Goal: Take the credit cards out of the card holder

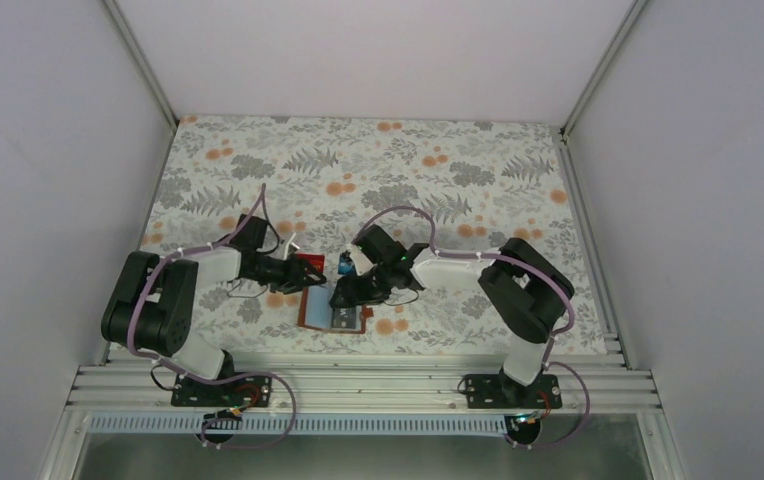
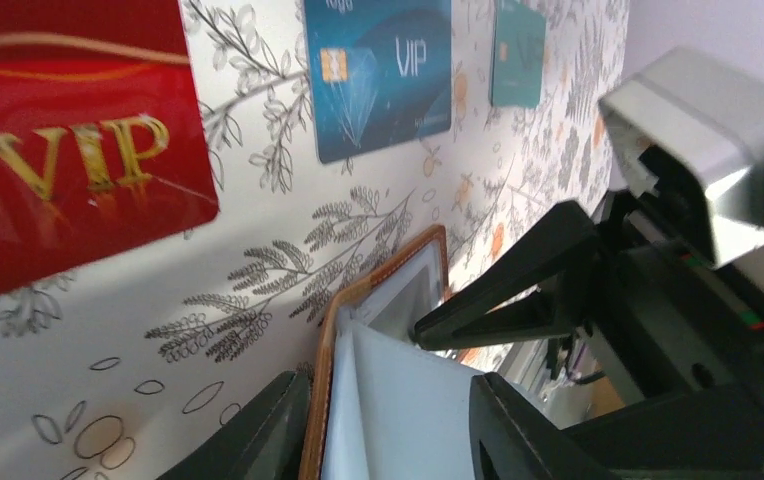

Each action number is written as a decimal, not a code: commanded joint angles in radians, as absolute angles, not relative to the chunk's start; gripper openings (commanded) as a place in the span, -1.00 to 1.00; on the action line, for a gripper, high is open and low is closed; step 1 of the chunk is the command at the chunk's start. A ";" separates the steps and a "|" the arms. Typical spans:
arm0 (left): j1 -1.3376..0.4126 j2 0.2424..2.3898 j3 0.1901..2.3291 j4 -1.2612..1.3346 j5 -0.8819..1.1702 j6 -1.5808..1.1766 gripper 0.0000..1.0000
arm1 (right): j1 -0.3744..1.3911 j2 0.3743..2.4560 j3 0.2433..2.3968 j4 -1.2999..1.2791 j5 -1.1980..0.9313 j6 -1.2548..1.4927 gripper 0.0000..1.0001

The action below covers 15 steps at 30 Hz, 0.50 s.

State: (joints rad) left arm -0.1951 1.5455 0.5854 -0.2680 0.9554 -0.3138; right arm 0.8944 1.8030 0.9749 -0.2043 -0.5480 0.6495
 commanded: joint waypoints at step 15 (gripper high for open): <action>-0.181 1.516 0.570 -0.238 1.096 -0.333 0.28 | 0.952 1.895 1.126 -0.279 -0.483 0.597 -0.08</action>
